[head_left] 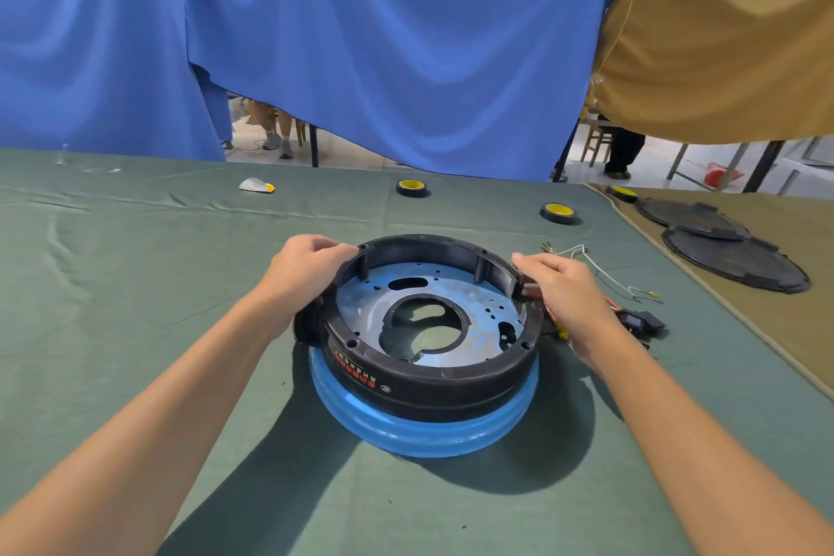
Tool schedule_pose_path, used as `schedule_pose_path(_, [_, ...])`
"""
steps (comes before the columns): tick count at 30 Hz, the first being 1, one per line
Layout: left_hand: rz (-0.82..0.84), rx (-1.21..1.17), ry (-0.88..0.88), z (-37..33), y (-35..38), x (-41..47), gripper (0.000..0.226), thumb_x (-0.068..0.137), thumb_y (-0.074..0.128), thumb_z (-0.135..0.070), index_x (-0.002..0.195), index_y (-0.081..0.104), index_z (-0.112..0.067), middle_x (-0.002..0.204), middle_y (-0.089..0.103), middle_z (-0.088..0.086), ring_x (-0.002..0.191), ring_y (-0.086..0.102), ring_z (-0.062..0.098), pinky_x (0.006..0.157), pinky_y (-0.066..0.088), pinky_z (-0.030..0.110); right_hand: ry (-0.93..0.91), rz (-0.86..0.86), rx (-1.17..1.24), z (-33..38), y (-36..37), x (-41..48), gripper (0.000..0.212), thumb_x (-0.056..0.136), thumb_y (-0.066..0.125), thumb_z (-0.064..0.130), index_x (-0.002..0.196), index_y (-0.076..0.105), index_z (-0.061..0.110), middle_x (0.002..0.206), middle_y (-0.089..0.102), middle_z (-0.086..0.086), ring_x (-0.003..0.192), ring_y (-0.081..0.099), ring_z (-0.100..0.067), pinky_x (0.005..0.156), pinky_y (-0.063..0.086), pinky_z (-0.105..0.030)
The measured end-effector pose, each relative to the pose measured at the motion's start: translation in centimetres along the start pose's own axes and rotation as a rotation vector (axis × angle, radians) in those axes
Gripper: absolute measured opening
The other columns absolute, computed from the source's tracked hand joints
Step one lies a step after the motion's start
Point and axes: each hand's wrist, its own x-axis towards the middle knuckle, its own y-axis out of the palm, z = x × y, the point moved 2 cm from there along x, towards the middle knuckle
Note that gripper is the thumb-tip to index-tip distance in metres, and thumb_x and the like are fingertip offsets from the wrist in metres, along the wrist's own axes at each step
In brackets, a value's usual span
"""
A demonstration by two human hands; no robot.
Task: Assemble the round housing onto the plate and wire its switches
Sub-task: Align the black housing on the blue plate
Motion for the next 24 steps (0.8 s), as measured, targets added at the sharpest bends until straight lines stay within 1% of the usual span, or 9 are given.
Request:
schedule_pose_path(1, [0.051,-0.022,-0.016,0.0,0.1,0.0,0.021,0.094,0.061,-0.03,0.087,0.073,-0.013,0.085,0.072,0.014,0.074,0.066,0.023,0.067,0.052,0.031,0.005,0.018,0.017,-0.2,-0.1,-0.4,0.019,0.087,0.065,0.043,0.092,0.073,0.026,0.087,0.073,0.01,0.081,0.068,-0.006,0.067,0.05,-0.026])
schedule_pose_path(3, [0.121,-0.078,-0.047,0.0,0.4,-0.1,0.027,0.096,0.06,-0.027,0.089,0.076,-0.005,0.091,0.071,0.028,0.071,0.066,0.028,0.071,0.055,0.039,0.028,0.069,0.061,-0.3,0.0,-1.2,0.008,0.086,0.069,0.033,0.09,0.071,0.027,0.08,0.074,0.011,0.071,0.07,-0.004,0.056,0.051,-0.02])
schedule_pose_path(4, [0.135,-0.094,-0.049,0.1,0.5,-0.2,0.029,0.096,0.06,-0.026,0.091,0.075,-0.003,0.095,0.07,0.03,0.071,0.065,0.03,0.074,0.056,0.044,0.037,0.075,0.073,-0.2,0.1,-1.7,0.002,0.086,0.07,0.026,0.088,0.07,0.026,0.077,0.074,0.01,0.069,0.07,-0.007,0.054,0.053,-0.021])
schedule_pose_path(5, [0.143,-0.099,-0.046,0.1,0.6,-0.2,0.029,0.097,0.059,-0.026,0.093,0.075,-0.002,0.098,0.069,0.031,0.072,0.065,0.031,0.078,0.057,0.049,0.035,0.058,0.077,-0.1,0.2,-1.9,0.007,0.086,0.07,0.019,0.085,0.07,0.026,0.076,0.074,0.008,0.069,0.071,-0.011,0.057,0.055,-0.024])
schedule_pose_path(7, [0.155,-0.098,-0.039,-0.1,0.7,-0.2,0.029,0.098,0.058,-0.026,0.092,0.076,-0.005,0.097,0.071,0.029,0.076,0.067,0.035,0.084,0.056,0.055,0.037,-0.022,0.088,0.2,0.3,-2.3,0.017,0.085,0.069,0.009,0.081,0.069,0.026,0.079,0.073,0.002,0.071,0.069,-0.016,0.06,0.057,-0.028])
schedule_pose_path(11, [0.179,-0.084,-0.034,-0.2,0.6,-0.2,0.028,0.099,0.057,-0.027,0.091,0.078,-0.01,0.099,0.071,0.028,0.086,0.07,0.045,0.088,0.055,0.058,0.049,-0.082,0.153,0.4,0.1,-2.9,0.015,0.081,0.07,0.003,0.085,0.069,0.018,0.083,0.07,-0.006,0.06,0.065,-0.013,0.05,0.054,-0.025])
schedule_pose_path(13, [0.182,-0.086,-0.035,-0.1,0.6,-0.2,0.028,0.1,0.056,-0.027,0.09,0.078,-0.012,0.097,0.072,0.026,0.089,0.07,0.045,0.087,0.055,0.059,0.058,-0.072,0.151,0.4,0.0,-3.1,0.015,0.08,0.071,0.003,0.087,0.068,0.017,0.083,0.069,-0.008,0.059,0.065,-0.014,0.052,0.054,-0.029])
schedule_pose_path(18, [0.184,-0.087,-0.034,-0.1,0.4,-0.5,0.029,0.099,0.057,-0.029,0.085,0.079,-0.016,0.095,0.073,0.024,0.093,0.069,0.046,0.086,0.055,0.059,0.051,-0.045,0.143,0.4,-0.2,-3.5,0.017,0.081,0.071,0.003,0.085,0.068,0.019,0.081,0.069,-0.004,0.062,0.065,-0.012,0.058,0.056,-0.032])
schedule_pose_path(24, [0.193,-0.08,-0.018,0.1,0.2,-0.5,0.03,0.099,0.056,-0.03,0.084,0.08,-0.018,0.088,0.076,0.017,0.09,0.07,0.043,0.084,0.057,0.057,0.041,-0.074,0.179,0.4,0.0,-3.7,0.026,0.084,0.059,-0.004,0.083,0.069,0.02,0.075,0.067,0.0,0.051,0.06,-0.004,0.046,0.049,-0.023])
